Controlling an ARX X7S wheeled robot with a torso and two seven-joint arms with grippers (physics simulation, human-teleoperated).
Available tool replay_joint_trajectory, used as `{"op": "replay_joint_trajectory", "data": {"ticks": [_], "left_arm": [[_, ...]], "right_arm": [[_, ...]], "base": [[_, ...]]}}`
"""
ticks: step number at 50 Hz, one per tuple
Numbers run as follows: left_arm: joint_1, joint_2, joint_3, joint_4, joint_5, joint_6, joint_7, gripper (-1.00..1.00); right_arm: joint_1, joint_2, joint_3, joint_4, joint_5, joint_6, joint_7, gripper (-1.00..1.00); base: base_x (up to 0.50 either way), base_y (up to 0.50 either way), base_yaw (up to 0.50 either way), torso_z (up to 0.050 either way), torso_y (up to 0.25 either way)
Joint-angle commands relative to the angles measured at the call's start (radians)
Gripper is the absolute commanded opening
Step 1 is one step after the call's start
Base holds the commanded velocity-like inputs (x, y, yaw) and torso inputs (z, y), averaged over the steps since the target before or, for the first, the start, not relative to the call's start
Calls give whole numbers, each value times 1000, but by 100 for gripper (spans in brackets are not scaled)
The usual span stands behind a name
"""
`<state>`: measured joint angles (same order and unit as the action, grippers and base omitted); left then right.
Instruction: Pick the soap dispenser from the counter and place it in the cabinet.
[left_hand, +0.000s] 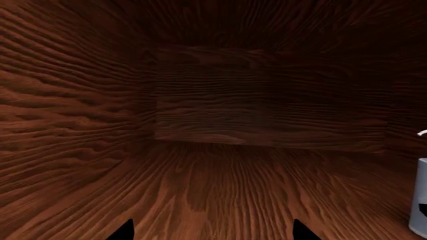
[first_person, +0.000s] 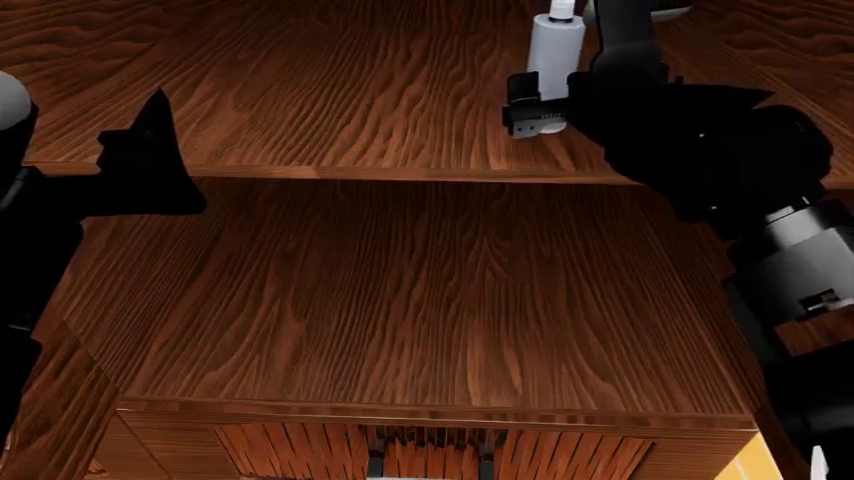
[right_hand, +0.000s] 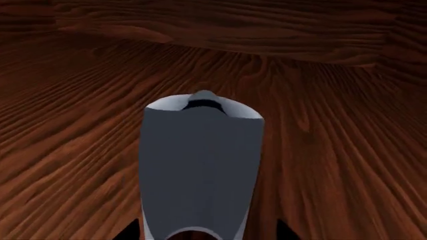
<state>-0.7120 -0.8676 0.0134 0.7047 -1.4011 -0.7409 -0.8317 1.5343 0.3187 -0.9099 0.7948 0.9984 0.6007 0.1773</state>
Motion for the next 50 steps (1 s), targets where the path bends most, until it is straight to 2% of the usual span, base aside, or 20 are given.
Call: {"op": "replay_joint_trajectory", "data": {"ticks": [1, 29, 50], "left_arm": [[5, -2, -2, -3, 4, 4, 4, 100], [9, -3, 10, -14, 9, 2, 12, 100], [-12, 5, 52, -15, 17, -23, 8, 100]], "right_arm": [[-5, 13, 1, -22, -1, 12, 15, 100], [-164, 264, 162, -650, 244, 98, 277, 100], [-253, 358, 195, -1039, 376, 147, 473, 100]], "base": [[0, 0, 0, 0, 0], [0, 0, 0, 0, 0], [0, 0, 0, 0, 0]]}}
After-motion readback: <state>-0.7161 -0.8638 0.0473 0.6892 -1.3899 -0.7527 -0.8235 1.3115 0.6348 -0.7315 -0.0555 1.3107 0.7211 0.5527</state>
